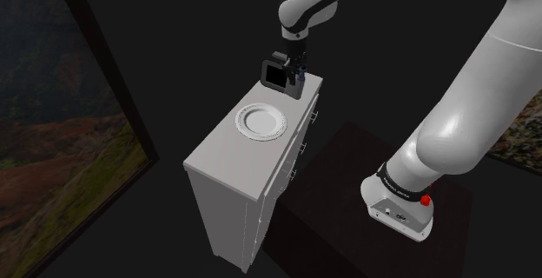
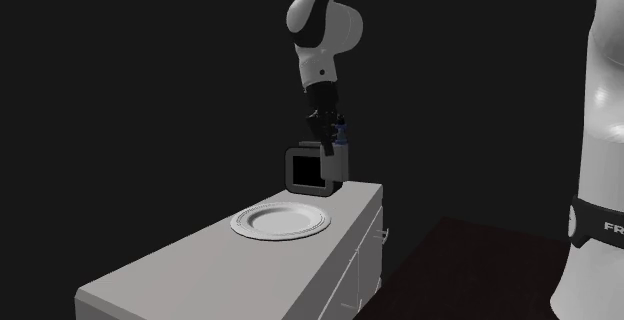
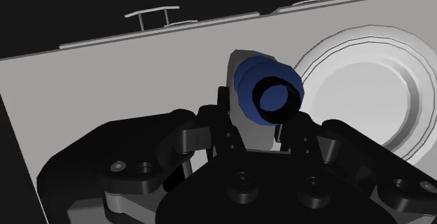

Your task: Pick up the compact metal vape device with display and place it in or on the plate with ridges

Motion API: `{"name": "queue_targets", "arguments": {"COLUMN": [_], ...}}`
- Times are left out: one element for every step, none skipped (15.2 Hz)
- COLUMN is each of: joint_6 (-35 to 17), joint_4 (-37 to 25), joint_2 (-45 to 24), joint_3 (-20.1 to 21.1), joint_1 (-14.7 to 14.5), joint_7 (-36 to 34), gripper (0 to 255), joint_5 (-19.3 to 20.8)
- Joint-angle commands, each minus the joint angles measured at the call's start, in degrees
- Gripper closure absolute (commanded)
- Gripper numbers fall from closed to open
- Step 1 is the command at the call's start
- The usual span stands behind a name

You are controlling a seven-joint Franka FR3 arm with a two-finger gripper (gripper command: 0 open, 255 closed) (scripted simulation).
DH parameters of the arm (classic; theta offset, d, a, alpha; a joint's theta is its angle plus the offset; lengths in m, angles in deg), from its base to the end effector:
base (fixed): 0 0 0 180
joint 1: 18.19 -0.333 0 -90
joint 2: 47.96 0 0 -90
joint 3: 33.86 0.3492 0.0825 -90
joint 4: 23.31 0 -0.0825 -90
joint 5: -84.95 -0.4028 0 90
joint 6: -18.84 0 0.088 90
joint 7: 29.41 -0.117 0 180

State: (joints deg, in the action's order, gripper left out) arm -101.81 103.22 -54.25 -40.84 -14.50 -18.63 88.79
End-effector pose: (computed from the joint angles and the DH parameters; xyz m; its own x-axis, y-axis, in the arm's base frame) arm 0.5234 -0.1021 0.3254 0.9749 0.0381 -0.2192 0.0439 -0.9988 0.0218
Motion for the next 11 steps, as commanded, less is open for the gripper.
{"name": "queue_targets", "arguments": {"joint_6": [1.51,1.6,1.7,1.8,1.91,2.03,2.16,2.3,2.44,2.6,2.76], "joint_4": [-0.61,-0.54,-0.54,-0.6,-0.73,-0.92,-1.18,-1.5,-1.89,-2.35,-2.87], "joint_2": [0.89,0.97,0.99,0.97,0.89,0.76,0.58,0.35,0.07,-0.26,-0.64], "joint_3": [-0.02,0.66,1.33,2.01,2.69,3.36,4.03,4.69,5.36,6.01,6.66], "joint_1": [-0.01,-0.78,-1.54,-2.29,-3.05,-3.81,-4.57,-5.32,-6.06,-6.81,-7.55], "joint_7": [0.05,-1.24,-2.51,-3.79,-5.05,-6.31,-7.57,-8.82,-10.07,-11.31,-12.55], "gripper": [255,255,255,255,255,255,255,255,255,255,255], "joint_5": [0.07,-0.2,-0.48,-0.76,-1.05,-1.35,-1.64,-1.93,-2.21,-2.49,-2.76]}}
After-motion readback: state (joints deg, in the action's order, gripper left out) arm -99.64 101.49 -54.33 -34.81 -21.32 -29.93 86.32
